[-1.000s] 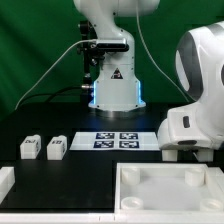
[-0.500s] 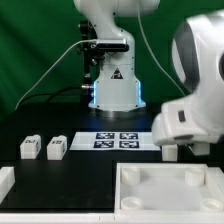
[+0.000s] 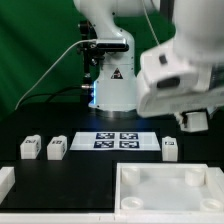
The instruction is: Assemble one leg
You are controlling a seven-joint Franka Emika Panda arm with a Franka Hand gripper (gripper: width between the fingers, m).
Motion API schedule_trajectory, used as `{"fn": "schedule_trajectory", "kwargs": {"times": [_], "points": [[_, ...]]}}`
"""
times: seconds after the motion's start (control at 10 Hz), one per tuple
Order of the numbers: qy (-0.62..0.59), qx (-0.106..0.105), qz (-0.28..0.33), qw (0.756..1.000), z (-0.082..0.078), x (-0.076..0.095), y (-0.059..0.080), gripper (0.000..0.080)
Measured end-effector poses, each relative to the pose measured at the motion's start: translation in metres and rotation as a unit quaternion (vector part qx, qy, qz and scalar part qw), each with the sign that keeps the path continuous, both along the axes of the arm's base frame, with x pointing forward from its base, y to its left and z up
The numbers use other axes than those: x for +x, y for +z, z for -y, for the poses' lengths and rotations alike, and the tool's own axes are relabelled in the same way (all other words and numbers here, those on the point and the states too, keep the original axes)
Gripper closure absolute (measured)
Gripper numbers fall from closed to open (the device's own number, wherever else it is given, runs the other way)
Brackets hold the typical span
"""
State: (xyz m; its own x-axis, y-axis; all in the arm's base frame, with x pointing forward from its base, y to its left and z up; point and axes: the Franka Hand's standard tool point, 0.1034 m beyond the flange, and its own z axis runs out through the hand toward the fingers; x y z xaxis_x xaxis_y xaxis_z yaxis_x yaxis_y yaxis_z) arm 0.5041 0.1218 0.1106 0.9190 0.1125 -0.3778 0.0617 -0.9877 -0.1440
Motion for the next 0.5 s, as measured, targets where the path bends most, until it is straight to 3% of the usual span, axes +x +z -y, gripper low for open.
{"fn": "schedule_trajectory", "kwargs": {"times": [0.1,0.3,0.5], "points": [[-0.005,-0.003,0.038,0.999,0.002,-0.006,-0.005,0.0506],[-0.004,0.001,0.151,0.989,0.008,0.009,-0.002,0.0506],[0.006,0.015,0.259,0.966,0.028,0.065,0.021,0.0506]]}}
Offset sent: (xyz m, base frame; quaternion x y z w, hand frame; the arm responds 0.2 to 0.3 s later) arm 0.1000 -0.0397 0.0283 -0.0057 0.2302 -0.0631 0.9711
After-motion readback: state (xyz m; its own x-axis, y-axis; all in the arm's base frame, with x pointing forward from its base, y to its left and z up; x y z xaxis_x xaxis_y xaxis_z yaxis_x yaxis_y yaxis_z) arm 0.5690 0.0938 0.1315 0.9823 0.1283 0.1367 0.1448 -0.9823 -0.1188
